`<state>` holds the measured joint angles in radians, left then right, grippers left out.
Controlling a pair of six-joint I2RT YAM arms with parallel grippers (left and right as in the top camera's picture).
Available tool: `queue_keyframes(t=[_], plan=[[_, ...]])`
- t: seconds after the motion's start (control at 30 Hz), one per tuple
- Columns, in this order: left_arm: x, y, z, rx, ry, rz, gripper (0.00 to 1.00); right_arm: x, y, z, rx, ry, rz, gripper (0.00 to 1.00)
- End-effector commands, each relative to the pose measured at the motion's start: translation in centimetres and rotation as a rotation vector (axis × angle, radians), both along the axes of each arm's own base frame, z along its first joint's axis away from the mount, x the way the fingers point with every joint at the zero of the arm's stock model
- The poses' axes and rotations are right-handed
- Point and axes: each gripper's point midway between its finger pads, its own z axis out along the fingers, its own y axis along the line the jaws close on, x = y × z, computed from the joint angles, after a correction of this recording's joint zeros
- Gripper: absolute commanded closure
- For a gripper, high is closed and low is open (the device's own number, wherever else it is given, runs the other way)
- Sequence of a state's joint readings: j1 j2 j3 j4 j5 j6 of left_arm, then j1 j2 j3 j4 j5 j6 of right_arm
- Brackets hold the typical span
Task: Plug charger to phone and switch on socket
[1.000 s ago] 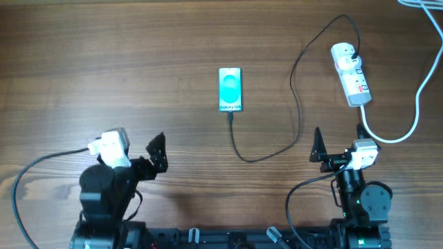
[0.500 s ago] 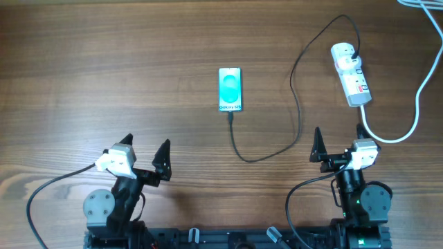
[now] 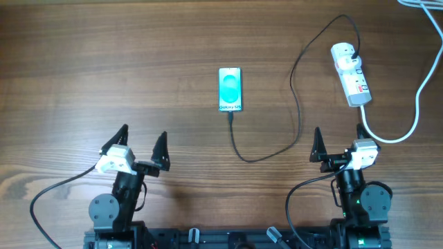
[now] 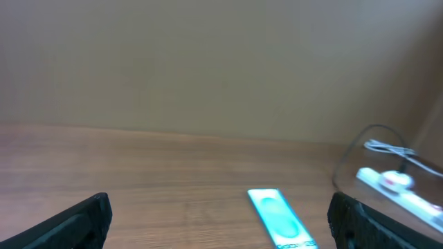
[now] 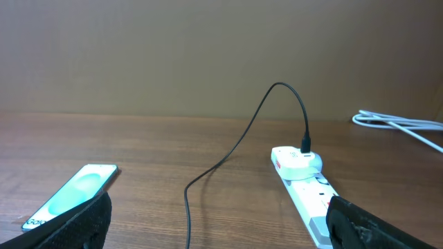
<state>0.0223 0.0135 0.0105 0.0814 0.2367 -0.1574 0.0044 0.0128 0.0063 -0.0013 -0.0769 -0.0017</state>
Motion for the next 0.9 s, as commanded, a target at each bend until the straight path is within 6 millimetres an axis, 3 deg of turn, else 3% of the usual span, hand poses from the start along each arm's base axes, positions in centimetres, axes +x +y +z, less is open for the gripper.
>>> queue_keyframes(t=[0.0,0.13,0.43,0.87], plan=[[0.4,2.6,-1.4,0.011,0.049,0.148,0.00,0.0,-0.1,0.2,0.002,-0.009,-0.010,0.00],[0.4,3.9,-3.9,0.017,0.153,0.225,0.00,0.0,-0.1,0.2,0.002,-0.009,-0.010,0.00],[0.4,3.9,-3.9,0.195,0.133,0.225,0.00,0.0,-0.1,0.2,0.002,-0.009,-0.010,0.00],[0.3,4.4,-3.9,0.190,0.136,0.256,0.00,0.0,-0.1,0.2,0.002,-0.009,-0.010,0.00]])
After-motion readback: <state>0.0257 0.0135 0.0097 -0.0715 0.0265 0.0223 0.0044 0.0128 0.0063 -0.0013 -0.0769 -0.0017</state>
